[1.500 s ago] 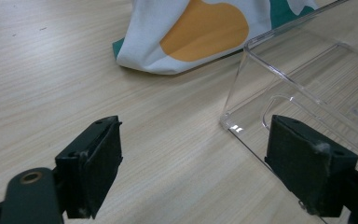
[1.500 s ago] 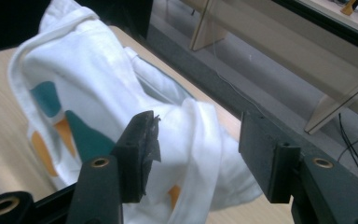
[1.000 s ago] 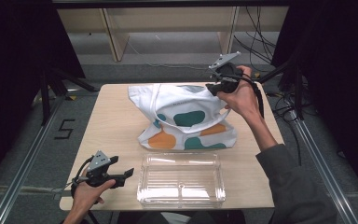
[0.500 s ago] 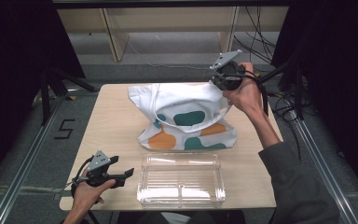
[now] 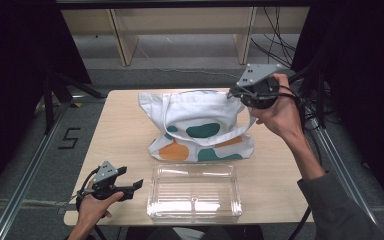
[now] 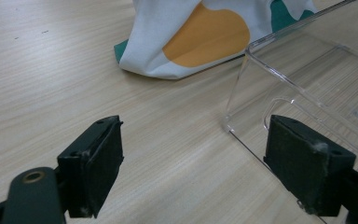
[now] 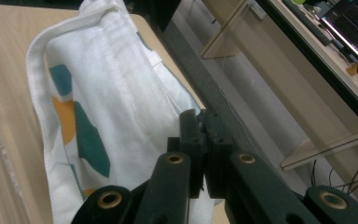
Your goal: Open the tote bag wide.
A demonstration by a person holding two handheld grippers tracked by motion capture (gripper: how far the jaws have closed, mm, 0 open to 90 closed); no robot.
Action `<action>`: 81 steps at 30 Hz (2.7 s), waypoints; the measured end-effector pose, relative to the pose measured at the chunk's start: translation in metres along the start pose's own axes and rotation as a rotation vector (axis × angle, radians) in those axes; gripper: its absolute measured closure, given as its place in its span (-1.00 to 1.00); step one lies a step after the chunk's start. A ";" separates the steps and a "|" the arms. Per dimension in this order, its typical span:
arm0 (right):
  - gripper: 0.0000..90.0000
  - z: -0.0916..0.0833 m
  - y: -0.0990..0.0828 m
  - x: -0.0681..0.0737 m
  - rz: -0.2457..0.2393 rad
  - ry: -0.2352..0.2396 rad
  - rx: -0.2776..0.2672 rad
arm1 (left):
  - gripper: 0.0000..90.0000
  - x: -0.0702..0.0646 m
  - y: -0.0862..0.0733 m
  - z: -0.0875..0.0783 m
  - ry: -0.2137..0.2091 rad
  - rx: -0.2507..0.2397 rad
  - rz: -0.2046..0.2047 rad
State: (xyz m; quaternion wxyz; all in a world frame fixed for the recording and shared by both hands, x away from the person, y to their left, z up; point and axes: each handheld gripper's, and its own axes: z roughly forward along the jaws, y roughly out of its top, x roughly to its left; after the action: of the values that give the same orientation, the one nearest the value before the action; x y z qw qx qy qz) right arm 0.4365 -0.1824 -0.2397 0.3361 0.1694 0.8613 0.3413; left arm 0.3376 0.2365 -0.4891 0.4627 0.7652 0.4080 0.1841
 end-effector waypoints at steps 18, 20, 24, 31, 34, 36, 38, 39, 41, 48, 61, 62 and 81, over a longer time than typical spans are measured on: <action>0.98 0.042 -0.077 0.021 0.073 0.049 0.003 | -0.57 0.001 0.000 0.000 -0.002 -0.004 -0.017; 0.98 0.050 -0.085 0.023 0.097 0.055 0.001 | -0.54 0.002 0.002 -0.001 -0.015 -0.008 -0.022; 0.98 0.058 -0.092 0.026 0.100 0.064 -0.013 | -0.50 0.003 0.008 -0.003 -0.036 -0.035 -0.036; 0.98 0.070 -0.107 0.050 0.145 0.107 -0.035 | -0.44 0.001 0.036 -0.005 -0.104 -0.060 -0.010; 0.98 0.072 -0.109 0.052 0.139 0.105 -0.061 | -0.40 0.003 0.047 0.001 -0.122 -0.053 0.015; 0.98 0.072 -0.109 0.051 0.155 0.102 -0.056 | -0.38 0.006 0.055 0.008 -0.131 -0.056 -0.008; 0.98 0.071 -0.111 0.049 0.155 0.101 -0.073 | -0.33 0.008 0.060 0.012 -0.139 -0.058 -0.033; 0.98 0.071 -0.111 0.049 0.156 0.110 -0.069 | -0.32 0.010 0.064 0.014 -0.150 -0.056 -0.034; 0.98 0.071 -0.112 0.050 0.157 0.104 -0.067 | -0.30 0.012 0.073 0.019 -0.160 -0.052 -0.040; 0.98 0.075 -0.112 0.055 0.147 0.129 -0.055 | -0.13 0.007 0.102 0.041 -0.229 -0.020 -0.052; 0.98 0.077 -0.115 0.056 0.161 0.147 -0.040 | 0.61 0.001 0.122 0.074 -0.249 -0.019 -0.029; 0.98 0.080 -0.118 0.056 0.172 0.154 -0.047 | 0.72 0.002 0.122 0.075 -0.239 -0.009 -0.002; 0.98 0.135 -0.159 0.067 0.239 0.294 0.124 | 0.84 0.014 0.085 0.133 -0.196 0.247 0.104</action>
State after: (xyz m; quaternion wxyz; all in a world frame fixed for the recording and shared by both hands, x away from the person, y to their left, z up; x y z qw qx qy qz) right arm 0.4725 -0.1958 -0.4555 0.1528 0.2393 0.8942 0.3460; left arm 0.4724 0.1530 -0.4850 0.3925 0.8506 0.3403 0.0808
